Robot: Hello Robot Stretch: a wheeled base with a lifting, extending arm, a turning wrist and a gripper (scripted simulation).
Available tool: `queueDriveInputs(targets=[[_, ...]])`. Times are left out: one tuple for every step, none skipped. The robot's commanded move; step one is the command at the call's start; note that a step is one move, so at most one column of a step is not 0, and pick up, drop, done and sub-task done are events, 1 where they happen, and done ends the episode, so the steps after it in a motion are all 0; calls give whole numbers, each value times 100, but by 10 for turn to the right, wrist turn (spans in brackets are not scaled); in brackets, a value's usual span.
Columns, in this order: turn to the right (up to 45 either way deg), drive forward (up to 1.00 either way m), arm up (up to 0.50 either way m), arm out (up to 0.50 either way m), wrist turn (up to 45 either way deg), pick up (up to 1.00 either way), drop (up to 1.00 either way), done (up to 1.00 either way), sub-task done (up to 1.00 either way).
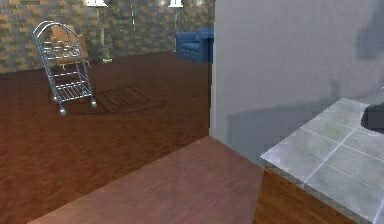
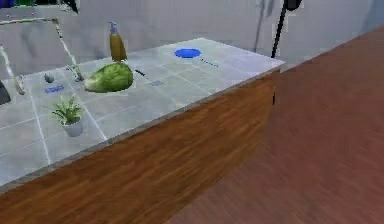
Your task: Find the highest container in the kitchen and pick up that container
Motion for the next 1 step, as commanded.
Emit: queueDriveInputs(targets=[[0, 60, 0, 0, 0, 0, 0, 0, 0]])
